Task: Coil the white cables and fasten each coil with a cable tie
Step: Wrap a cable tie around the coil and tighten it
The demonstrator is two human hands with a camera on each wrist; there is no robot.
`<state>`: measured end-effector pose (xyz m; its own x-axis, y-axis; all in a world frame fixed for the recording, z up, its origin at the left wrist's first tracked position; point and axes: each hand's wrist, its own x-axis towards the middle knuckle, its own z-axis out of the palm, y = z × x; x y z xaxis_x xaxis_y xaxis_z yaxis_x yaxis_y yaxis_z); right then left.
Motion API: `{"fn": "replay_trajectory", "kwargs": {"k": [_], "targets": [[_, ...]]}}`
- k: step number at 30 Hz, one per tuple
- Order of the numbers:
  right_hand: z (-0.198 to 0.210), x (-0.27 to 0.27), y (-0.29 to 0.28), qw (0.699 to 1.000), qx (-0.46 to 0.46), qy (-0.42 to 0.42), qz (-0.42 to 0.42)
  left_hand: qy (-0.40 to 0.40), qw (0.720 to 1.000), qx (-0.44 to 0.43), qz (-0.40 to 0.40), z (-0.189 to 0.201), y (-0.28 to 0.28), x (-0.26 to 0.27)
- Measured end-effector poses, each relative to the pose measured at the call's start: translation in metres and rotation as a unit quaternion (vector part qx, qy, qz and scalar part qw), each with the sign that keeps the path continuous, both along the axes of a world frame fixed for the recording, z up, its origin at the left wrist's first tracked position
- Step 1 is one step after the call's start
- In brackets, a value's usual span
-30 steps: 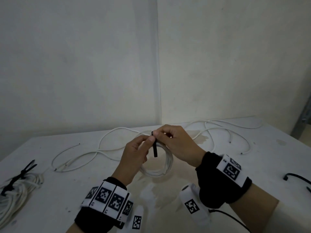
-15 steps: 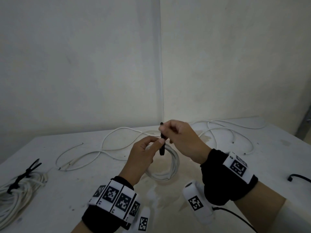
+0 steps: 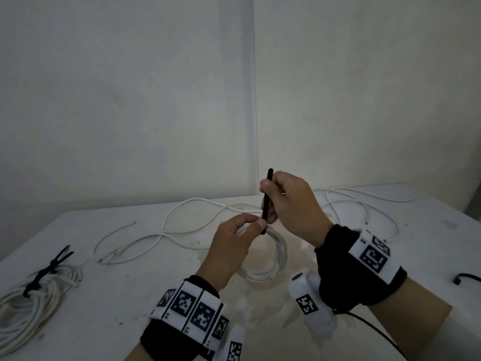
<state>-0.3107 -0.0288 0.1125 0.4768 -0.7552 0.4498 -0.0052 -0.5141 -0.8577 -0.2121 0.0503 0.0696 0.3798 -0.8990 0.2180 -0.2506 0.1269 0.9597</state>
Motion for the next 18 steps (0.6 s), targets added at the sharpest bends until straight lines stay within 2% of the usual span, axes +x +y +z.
{"fn": "replay_trajectory", "kwargs": {"k": [2,5,9,14,18], "targets": [[0.001,0.000,-0.002,1.000,0.013,-0.003,0.019,0.015,1.000,0.004,0.001,0.000,0.001,0.001],[-0.002,-0.001,-0.001,0.998,-0.010,0.042,0.055,0.048,0.999,-0.007,0.017,0.003,0.001,0.004],[-0.012,0.001,0.004,0.995,-0.082,0.057,0.000,0.028,0.999,-0.014,0.019,0.010,-0.001,0.003],[-0.014,0.004,-0.001,0.992,-0.111,0.058,-0.035,0.028,1.000,-0.003,0.010,0.008,0.000,0.000],[-0.013,0.005,-0.002,0.997,-0.073,0.026,-0.019,0.006,1.000,-0.005,0.005,0.009,0.000,0.004]]}}
